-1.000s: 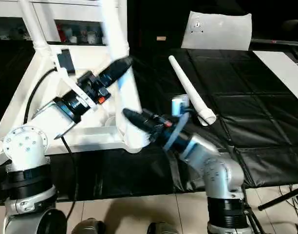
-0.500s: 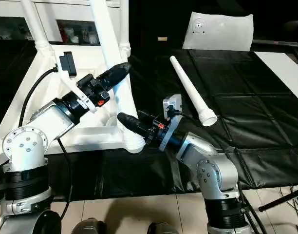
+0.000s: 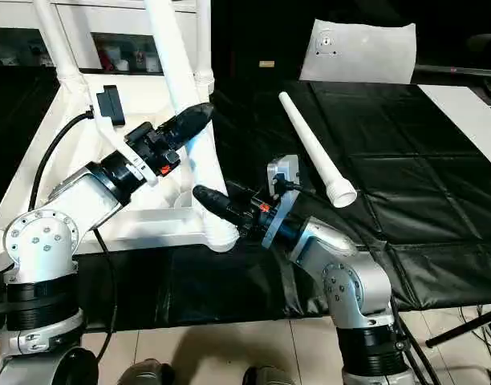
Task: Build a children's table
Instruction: Pick table leg
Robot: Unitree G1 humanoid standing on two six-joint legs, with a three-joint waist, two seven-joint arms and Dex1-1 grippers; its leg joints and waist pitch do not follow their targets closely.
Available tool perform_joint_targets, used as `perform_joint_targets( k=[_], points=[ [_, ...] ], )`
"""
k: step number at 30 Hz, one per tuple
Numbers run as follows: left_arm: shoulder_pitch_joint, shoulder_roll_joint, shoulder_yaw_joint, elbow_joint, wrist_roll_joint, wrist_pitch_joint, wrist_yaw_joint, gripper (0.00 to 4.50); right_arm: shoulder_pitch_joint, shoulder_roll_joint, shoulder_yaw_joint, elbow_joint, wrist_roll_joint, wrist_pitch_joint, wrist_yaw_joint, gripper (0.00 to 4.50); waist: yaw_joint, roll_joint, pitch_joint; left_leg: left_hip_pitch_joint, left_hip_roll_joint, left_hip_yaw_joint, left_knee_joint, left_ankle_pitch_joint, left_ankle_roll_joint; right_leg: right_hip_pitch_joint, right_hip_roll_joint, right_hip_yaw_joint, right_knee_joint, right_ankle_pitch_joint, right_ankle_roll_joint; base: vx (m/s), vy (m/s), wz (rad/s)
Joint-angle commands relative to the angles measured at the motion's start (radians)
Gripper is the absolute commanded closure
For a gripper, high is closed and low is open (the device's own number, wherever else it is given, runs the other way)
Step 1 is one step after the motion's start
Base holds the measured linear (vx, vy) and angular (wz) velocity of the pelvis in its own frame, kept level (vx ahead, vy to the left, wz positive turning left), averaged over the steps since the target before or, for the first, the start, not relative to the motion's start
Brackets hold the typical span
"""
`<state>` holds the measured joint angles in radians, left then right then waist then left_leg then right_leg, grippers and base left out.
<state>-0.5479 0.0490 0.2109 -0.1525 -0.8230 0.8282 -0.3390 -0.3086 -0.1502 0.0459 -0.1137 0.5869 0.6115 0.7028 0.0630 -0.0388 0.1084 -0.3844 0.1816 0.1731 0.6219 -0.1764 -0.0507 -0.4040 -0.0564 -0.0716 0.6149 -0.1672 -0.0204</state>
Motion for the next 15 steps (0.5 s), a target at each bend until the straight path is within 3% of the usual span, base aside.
perform_joint_targets(
  k=[1,3,5,8,10,11,12,15],
  points=[
    [-0.011,0.006,-0.063,-0.029,0.026,-0.009,-0.025,2.67,-0.012,-0.007,-0.007,0.032,-0.044,-0.006,-0.046,2.61,0.002,0.008,-0.101,0.017,0.044,-0.019,-0.076,-0.181,-0.017,0.053,-0.082,0.053,-0.086,-0.329,-0.12,0.0,0.0,0.0],
    [-0.019,0.02,-0.075,-0.02,0.05,-0.025,-0.027,2.67,-0.019,-0.009,-0.002,0.044,-0.064,-0.035,-0.045,1.91,0.002,0.01,-0.1,0.018,0.045,-0.018,-0.076,-0.182,-0.018,0.052,-0.083,0.053,-0.085,-0.328,-0.121,0.0,0.0,0.0],
    [-0.034,0.052,-0.102,-0.006,0.09,-0.046,-0.044,2.67,-0.026,-0.014,0.002,0.052,-0.064,-0.05,-0.027,1.91,0.001,0.006,-0.101,0.018,0.045,-0.019,-0.078,-0.18,-0.022,0.052,-0.081,0.053,-0.084,-0.328,-0.116,0.0,0.0,0.0],
    [-0.047,0.072,-0.117,0.001,0.107,-0.053,-0.069,2.67,-0.037,-0.022,0.007,0.05,-0.084,-0.066,-0.038,1.48,0.001,0.007,-0.101,0.018,0.045,-0.018,-0.077,-0.175,-0.022,0.052,-0.082,0.054,-0.082,-0.32,-0.118,0.0,0.0,0.0],
    [-0.051,0.078,-0.12,0.003,0.107,-0.053,-0.077,2.67,-0.041,-0.025,0.009,0.05,-0.094,-0.073,-0.046,1.47,0.0,0.008,-0.101,0.017,0.045,-0.017,-0.076,-0.166,-0.026,0.053,-0.082,0.054,-0.08,-0.307,-0.124,0.0,0.0,0.0],
    [-0.057,0.092,-0.128,0.008,0.112,-0.052,-0.091,2.67,-0.053,-0.032,0.007,0.051,-0.088,-0.051,-0.05,1.31,0.0,0.008,-0.102,0.018,0.045,-0.017,-0.075,-0.168,-0.026,0.053,-0.083,0.054,-0.078,-0.301,-0.132,0.0,0.0,0.0],
    [-0.062,0.107,-0.139,0.015,0.121,-0.057,-0.108,2.67,-0.067,-0.043,0.007,0.056,-0.081,-0.015,-0.052,1.31,-0.001,0.002,-0.102,0.019,0.044,-0.017,-0.075,-0.166,-0.022,0.054,-0.081,0.053,-0.077,-0.306,-0.133,0.0,0.0,0.0],
    [-0.074,0.138,-0.162,0.031,0.138,-0.06,-0.145,2.67,-0.097,-0.073,0.011,0.067,-0.062,0.025,-0.008,1.0,0.0,0.006,-0.102,0.02,0.044,-0.017,-0.075,-0.161,-0.021,0.054,-0.081,0.054,-0.076,-0.295,-0.135,0.0,0.0,0.0]
  ],
)
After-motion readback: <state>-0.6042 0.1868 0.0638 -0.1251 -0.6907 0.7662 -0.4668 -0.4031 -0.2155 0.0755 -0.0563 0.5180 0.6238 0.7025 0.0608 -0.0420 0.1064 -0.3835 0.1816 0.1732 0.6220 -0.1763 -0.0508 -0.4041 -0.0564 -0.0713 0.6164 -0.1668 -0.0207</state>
